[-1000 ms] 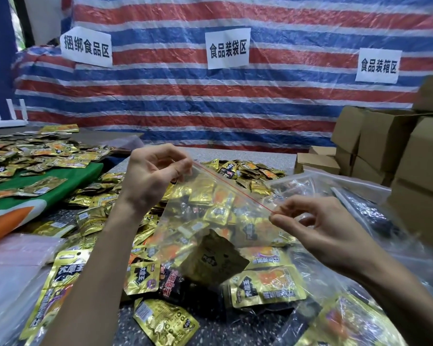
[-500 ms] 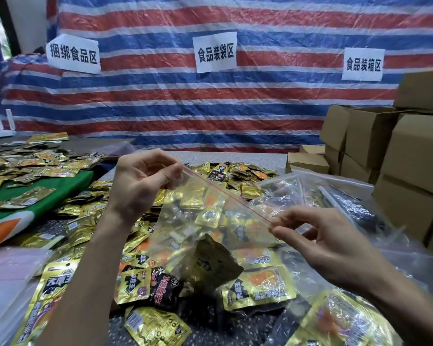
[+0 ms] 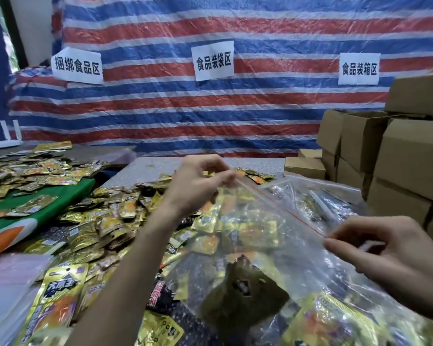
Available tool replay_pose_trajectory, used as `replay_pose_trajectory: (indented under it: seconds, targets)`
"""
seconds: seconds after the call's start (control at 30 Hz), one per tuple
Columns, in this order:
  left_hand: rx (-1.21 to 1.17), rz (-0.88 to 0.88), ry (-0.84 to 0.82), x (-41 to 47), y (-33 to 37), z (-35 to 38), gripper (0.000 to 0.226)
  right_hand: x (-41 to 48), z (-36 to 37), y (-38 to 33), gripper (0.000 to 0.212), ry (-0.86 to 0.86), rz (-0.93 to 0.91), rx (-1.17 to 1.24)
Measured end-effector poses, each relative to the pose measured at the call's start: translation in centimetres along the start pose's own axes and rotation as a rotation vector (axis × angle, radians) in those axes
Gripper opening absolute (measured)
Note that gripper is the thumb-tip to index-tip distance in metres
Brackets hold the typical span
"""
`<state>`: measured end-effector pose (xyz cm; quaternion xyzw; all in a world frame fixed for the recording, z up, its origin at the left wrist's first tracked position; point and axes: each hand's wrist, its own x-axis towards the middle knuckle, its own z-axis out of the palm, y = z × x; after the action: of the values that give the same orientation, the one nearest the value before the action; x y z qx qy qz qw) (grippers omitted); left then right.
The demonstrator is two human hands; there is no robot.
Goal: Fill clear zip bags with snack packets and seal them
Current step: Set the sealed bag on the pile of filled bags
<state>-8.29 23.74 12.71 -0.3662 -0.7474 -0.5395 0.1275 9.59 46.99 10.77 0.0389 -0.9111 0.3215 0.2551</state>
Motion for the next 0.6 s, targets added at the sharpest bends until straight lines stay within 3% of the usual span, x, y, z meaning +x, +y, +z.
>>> replay_pose_trajectory:
  seconds: [0.13,0.3,0.37,0.6]
  targets:
    - [-0.008,-0.26,-0.127,2.6,-2.2,7.7,0.011,0.1,0.0,4.0,0.023,0.024,0.23,-0.105]
    - [-0.1,-0.39,-0.129,2.3,-4.7,14.4,0.01,1.4,2.4,6.2,0.016,0.071,0.351,-0.273]
    - [-0.115,-0.411,-0.133,1.5,-5.4,15.3,0.011,1.9,3.4,6.0,0.01,0.114,0.346,-0.268]
    - [-0.149,-0.38,-0.068,-2.5,-5.2,12.3,0.037,3.4,7.5,2.3,0.023,0.185,0.15,-0.235]
